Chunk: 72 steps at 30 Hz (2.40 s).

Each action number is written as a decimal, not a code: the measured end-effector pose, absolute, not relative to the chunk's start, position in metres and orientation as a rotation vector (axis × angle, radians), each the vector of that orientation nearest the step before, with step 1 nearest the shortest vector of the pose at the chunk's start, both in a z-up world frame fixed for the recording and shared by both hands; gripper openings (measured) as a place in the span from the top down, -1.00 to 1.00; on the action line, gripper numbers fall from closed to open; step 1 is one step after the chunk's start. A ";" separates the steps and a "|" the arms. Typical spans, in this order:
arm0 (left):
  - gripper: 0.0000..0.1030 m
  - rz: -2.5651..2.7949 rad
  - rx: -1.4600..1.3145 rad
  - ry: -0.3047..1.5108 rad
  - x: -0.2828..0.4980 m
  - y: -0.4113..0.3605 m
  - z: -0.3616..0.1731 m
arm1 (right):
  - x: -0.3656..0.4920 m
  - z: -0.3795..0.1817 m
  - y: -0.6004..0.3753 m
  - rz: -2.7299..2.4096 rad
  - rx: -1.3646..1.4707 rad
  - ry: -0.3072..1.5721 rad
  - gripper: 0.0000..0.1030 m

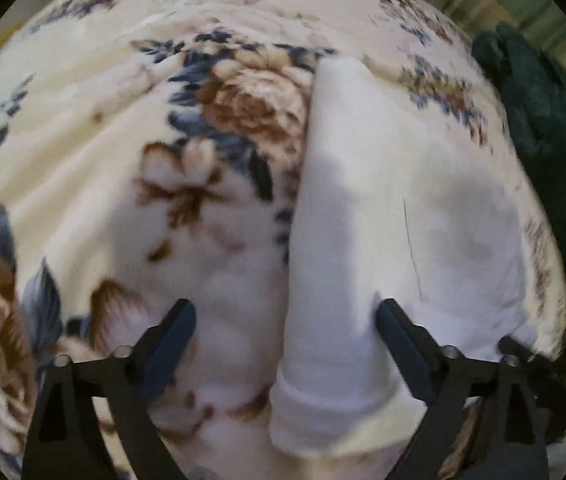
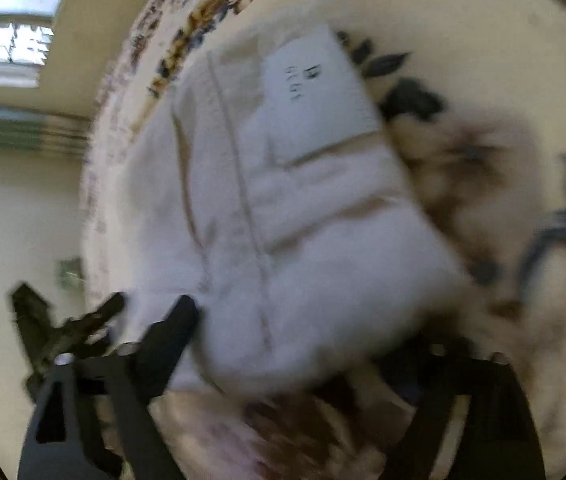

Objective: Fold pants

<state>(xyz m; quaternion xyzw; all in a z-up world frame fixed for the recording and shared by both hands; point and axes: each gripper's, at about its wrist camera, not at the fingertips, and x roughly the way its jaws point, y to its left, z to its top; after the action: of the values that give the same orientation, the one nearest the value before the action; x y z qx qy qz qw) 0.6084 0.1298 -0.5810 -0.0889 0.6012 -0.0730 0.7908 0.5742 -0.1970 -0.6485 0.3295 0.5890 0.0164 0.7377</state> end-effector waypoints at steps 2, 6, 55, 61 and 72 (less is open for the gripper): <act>-0.84 -0.137 -0.167 1.296 0.605 0.127 -0.577 | 0.570 -0.632 -0.194 -0.029 0.607 1.297 -0.90; -0.84 -0.078 -0.094 1.268 0.593 0.110 -0.551 | 0.572 -0.588 -0.187 -0.154 0.390 1.279 -0.90; -0.84 -0.043 0.067 0.802 0.219 0.027 -0.060 | 0.154 0.004 -0.173 -0.079 0.084 0.787 -0.91; -0.99 -0.031 0.057 0.779 0.190 0.033 -0.029 | 0.118 0.048 -0.164 -0.071 0.066 0.743 -0.94; -0.99 -0.015 0.045 0.743 0.174 0.033 -0.017 | 0.086 0.079 -0.163 -0.065 0.060 0.714 -0.94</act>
<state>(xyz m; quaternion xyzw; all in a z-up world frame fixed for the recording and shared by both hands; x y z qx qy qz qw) 0.1736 0.0333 -0.0167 0.0221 0.3631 -0.0072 0.9314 0.0855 -0.1634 0.0786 0.0292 0.3494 -0.0317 0.9360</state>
